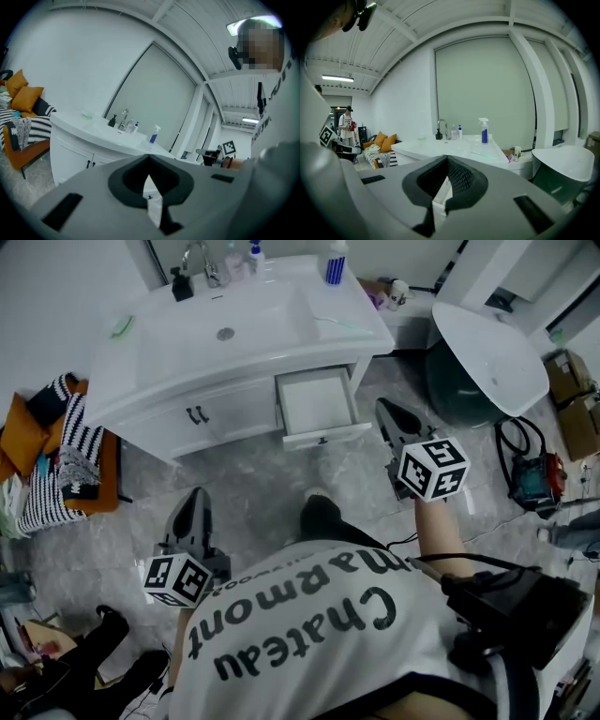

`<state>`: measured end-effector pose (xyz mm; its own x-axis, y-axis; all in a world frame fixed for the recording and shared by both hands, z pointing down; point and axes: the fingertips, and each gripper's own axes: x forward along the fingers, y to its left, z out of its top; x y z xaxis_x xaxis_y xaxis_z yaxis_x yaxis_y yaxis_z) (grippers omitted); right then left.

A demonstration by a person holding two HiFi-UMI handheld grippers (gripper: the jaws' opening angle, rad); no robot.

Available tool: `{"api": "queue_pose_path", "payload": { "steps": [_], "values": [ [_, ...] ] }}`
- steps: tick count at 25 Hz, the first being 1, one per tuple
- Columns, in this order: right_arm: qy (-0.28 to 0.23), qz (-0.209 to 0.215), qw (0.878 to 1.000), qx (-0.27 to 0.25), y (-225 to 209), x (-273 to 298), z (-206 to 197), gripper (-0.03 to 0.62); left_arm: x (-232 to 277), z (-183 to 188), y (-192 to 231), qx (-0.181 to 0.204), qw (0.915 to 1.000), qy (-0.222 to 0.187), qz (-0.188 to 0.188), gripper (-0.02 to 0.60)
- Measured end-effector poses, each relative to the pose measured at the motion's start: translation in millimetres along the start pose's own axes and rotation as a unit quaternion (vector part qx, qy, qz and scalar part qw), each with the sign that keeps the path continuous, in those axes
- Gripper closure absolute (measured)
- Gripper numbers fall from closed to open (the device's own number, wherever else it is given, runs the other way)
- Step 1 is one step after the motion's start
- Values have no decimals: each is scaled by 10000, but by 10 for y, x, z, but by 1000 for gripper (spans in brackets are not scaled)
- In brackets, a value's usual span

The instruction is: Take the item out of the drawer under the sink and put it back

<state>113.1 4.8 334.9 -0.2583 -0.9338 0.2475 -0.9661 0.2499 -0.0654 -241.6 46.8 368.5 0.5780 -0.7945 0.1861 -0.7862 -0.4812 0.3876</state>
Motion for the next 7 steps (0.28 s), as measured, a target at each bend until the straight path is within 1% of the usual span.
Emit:
{"api": "queue_pose_path", "payload": {
  "steps": [7],
  "values": [
    [-33, -22, 10000, -11, -24, 4, -4, 583, 8, 9, 26, 6, 10000, -62, 27, 575]
  ]
}}
